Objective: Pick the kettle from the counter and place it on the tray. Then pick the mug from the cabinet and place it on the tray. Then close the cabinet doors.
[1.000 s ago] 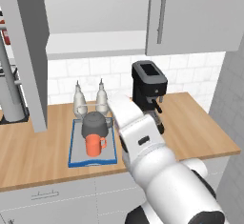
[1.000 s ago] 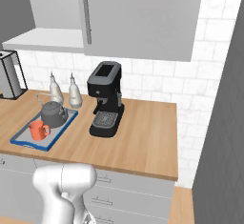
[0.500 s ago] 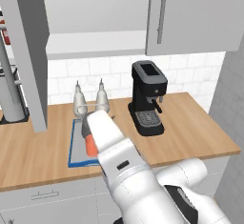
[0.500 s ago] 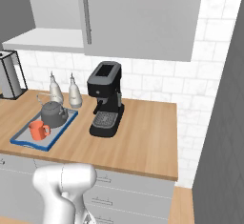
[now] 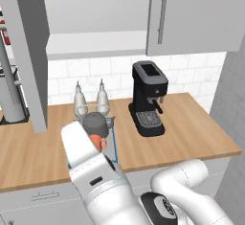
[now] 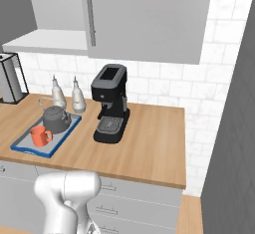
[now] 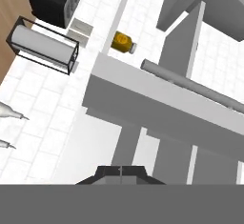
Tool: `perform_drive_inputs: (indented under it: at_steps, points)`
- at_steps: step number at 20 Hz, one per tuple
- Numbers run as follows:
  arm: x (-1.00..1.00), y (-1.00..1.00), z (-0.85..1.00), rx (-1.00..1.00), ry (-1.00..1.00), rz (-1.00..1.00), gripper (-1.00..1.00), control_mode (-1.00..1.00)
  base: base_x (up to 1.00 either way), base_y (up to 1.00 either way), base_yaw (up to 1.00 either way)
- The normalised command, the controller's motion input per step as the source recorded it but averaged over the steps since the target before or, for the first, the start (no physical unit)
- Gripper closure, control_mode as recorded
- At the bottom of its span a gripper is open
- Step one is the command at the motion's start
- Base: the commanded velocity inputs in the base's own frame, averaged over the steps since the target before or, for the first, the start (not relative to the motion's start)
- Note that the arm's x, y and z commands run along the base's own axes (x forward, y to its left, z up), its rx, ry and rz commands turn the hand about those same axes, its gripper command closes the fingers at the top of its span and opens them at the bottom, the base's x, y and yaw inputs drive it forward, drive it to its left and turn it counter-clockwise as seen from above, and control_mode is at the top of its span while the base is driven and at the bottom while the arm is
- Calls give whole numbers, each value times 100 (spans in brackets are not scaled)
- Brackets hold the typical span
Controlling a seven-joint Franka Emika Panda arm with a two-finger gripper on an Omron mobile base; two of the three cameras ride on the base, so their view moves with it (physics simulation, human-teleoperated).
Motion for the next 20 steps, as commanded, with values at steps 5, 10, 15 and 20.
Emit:
perform_drive_inputs:
  at_steps: [5,10,15,20]
  points:
    - [0,43,-11,0,-4,-5,100,-100,0,0,0]
    - [0,44,-21,0,-1,-6,100,-100,0,0,0]
    - [0,45,-21,0,-1,-6,100,-100,0,0,0]
    - [14,36,-4,0,-3,-8,100,-100,0,0,0]
